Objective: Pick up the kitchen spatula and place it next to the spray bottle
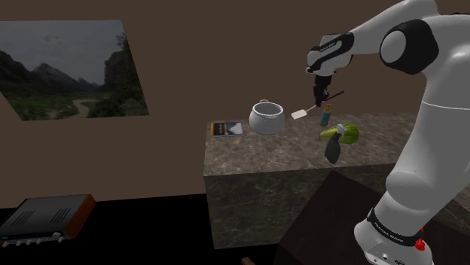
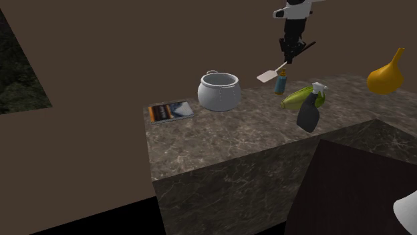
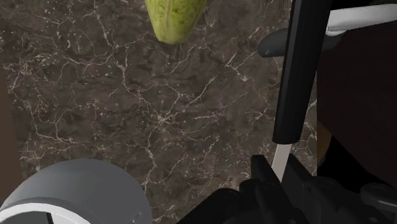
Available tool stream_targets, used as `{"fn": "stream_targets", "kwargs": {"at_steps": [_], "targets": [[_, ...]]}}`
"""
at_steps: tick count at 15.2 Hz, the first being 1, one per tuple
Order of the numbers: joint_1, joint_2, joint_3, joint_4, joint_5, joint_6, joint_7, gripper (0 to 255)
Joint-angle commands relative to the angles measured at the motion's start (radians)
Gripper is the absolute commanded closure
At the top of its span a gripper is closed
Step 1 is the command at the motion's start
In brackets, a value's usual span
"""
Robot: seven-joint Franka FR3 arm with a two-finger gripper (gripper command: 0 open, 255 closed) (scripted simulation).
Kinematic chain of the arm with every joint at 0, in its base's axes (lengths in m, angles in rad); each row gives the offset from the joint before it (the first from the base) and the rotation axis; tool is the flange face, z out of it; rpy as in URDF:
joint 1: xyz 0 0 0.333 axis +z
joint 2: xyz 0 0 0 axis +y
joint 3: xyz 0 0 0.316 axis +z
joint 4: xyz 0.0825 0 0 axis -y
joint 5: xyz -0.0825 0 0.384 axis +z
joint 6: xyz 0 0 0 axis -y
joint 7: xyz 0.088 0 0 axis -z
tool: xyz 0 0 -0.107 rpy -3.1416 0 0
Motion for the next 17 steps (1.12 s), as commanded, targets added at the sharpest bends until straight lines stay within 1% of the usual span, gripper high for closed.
{"fn": "stream_targets", "kwargs": {"at_steps": [1,2,17], "targets": [[-0.033,0.013,-0.017,0.02,0.01,-0.005,-0.053,255],[-0.041,0.019,-0.02,0.027,0.013,-0.007,-0.066,255],[-0.054,0.109,-0.005,-0.066,0.056,0.169,-0.085,255]]}}
